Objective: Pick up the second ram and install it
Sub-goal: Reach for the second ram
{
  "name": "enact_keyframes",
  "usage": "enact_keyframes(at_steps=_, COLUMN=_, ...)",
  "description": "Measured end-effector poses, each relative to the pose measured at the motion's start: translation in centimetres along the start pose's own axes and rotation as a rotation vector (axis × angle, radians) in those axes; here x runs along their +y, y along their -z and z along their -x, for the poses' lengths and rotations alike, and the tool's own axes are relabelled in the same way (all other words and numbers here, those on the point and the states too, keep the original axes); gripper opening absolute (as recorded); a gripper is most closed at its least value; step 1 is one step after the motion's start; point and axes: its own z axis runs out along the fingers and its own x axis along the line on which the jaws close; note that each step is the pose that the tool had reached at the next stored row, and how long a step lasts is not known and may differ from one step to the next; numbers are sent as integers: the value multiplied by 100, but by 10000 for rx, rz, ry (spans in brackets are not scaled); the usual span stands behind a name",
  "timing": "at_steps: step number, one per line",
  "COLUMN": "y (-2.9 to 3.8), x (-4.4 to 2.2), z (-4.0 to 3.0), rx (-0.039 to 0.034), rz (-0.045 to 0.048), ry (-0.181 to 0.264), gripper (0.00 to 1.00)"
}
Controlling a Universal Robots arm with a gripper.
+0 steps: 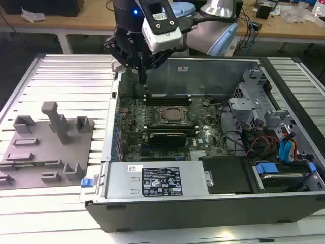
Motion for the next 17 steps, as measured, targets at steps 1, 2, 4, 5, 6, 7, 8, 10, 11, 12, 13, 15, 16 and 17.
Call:
enact_keyframes(at_steps=1, y=1, x=-1, z=-18, rx=0, rz=0, ry=1, gripper=11)
enact_keyframes(at_steps=2, y=1, x=-3, z=-44, rx=0, rz=-1, ry=1, gripper=11)
enact_keyframes(at_steps=4, y=3, x=-8, z=-112, rx=0, rz=-1, ry=2, gripper=11)
enact_keyframes(at_steps=5, y=4, x=-11, z=-151, rx=0, rz=0, ry=2, gripper=11)
enact_keyframes(at_steps=6, y=5, x=-13, z=-184, rx=0, rz=0, ry=1, gripper=11)
enact_keyframes(at_steps=7, y=5, x=-15, z=-208, rx=0, rz=-1, ry=1, gripper=11)
enact_keyframes(at_steps=8, y=6, x=-17, z=-233, rx=0, rz=0, ry=1, gripper=11)
enact_keyframes(at_steps=10, y=7, x=-19, z=-260, rx=0, rz=-1, ry=2, gripper=11)
enact_keyframes(at_steps=11, y=8, x=-24, z=-323, rx=0, rz=-1, ry=2, gripper=11)
enact_keyframes(at_steps=12, y=8, x=-26, z=-352, rx=0, rz=0, ry=1, gripper=11)
enact_keyframes(at_steps=13, y=8, x=-29, z=-387, rx=-1, rz=0, ry=1, gripper=11)
enact_keyframes(at_steps=15, y=9, x=-31, z=-414, rx=0, rz=0, ry=2, gripper=11)
enact_keyframes(at_steps=16, y=10, x=-33, z=-448, rx=0, rz=-1, ry=1, gripper=11)
enact_keyframes(at_steps=17, y=10, x=-37, z=-500, rx=0, rz=0, ry=2, gripper=11)
